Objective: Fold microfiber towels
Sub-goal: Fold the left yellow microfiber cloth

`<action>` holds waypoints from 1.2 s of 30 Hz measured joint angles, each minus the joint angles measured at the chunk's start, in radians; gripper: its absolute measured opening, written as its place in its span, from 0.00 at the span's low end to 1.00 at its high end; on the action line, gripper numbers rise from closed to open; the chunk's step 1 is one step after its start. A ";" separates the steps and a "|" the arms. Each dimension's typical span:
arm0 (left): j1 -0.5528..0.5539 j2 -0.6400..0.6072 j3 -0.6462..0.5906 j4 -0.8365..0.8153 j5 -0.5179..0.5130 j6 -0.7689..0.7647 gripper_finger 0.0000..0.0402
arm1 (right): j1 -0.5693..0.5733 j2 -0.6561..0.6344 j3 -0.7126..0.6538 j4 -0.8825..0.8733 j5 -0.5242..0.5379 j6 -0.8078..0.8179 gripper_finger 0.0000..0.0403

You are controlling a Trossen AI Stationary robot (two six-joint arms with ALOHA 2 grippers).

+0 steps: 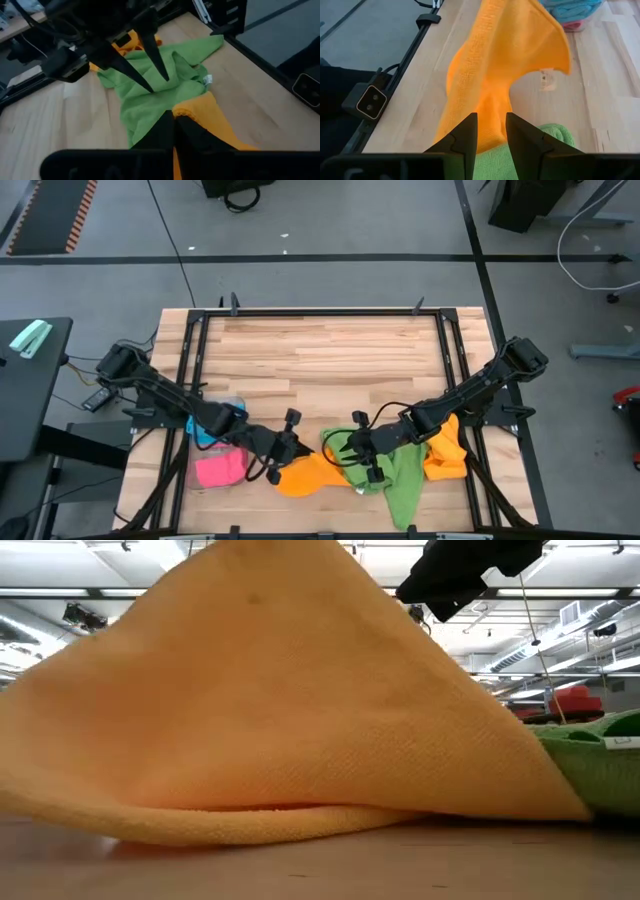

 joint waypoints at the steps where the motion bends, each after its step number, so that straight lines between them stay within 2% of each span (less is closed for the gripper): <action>1: 0.000 0.000 0.000 0.002 0.000 0.000 0.03 | 0.000 0.000 0.000 0.000 0.000 0.005 0.27; 10: 0.003 0.001 0.000 0.011 -0.075 -0.026 0.03 | 0.000 0.000 0.000 0.071 0.113 0.038 0.29; 15: 0.004 0.001 0.000 0.027 -0.126 -0.032 0.03 | 0.000 0.018 0.002 0.159 0.114 0.041 0.37; 23: 0.027 0.000 0.000 0.058 -0.177 -0.057 0.04 | -0.030 0.136 0.001 0.273 0.102 0.027 0.50; 29: 0.025 -0.019 0.000 0.077 -0.287 -0.022 0.02 | -0.037 0.137 0.001 0.275 0.090 0.054 0.50; 33: 0.026 -0.087 -0.001 0.096 -0.309 -0.017 0.05 | -0.040 0.137 0.001 0.267 0.095 0.063 0.48; 36: 0.030 -0.145 0.000 0.126 -0.327 -0.002 0.03 | -0.042 0.137 0.001 0.265 0.097 0.064 0.47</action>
